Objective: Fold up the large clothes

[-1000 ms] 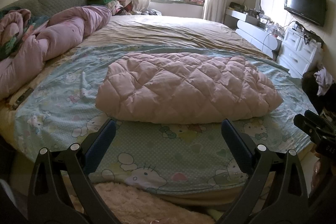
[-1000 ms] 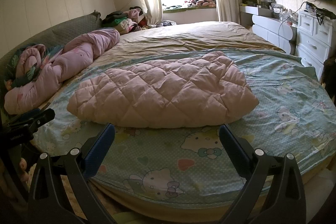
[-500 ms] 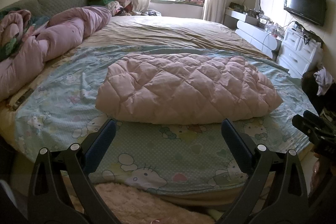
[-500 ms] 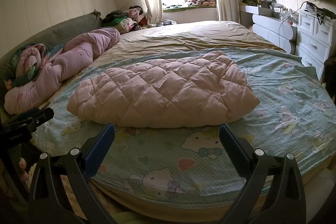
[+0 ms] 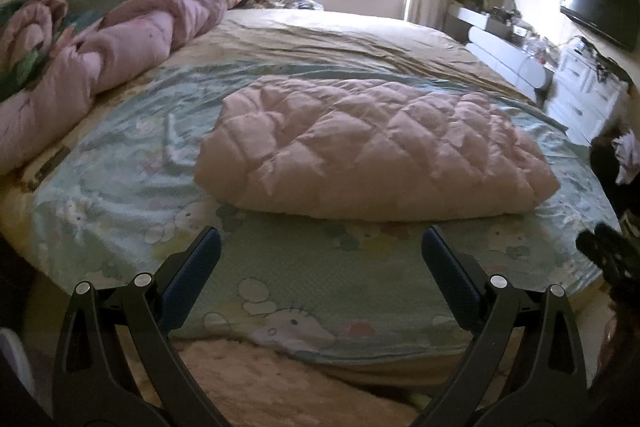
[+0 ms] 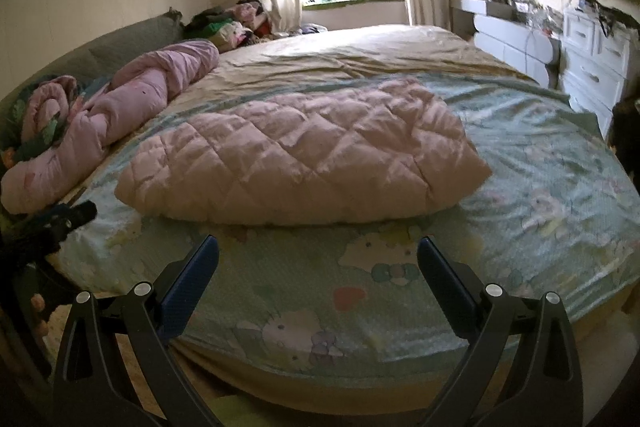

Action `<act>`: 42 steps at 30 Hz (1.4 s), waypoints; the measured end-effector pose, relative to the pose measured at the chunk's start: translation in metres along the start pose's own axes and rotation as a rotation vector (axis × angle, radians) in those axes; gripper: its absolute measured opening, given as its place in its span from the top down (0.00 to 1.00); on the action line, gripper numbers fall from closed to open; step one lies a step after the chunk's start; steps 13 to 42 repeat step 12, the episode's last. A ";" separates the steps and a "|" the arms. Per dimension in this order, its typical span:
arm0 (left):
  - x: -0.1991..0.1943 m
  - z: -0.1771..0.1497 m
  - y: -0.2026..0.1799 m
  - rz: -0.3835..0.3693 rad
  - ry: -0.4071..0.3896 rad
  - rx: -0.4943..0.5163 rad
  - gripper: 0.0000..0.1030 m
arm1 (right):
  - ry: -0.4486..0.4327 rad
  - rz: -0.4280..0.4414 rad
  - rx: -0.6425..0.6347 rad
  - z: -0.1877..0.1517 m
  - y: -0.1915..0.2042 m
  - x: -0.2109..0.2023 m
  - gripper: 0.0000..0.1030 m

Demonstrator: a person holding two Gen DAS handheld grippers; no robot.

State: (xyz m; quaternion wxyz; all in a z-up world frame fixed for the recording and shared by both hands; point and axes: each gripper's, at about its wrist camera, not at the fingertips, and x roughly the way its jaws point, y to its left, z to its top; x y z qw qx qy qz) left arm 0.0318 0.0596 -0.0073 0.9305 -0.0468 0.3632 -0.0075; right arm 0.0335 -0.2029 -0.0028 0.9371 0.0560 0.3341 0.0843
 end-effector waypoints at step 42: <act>0.062 0.026 0.198 0.324 0.051 -0.305 0.09 | 0.009 -0.605 0.515 -0.099 -0.196 -0.035 0.04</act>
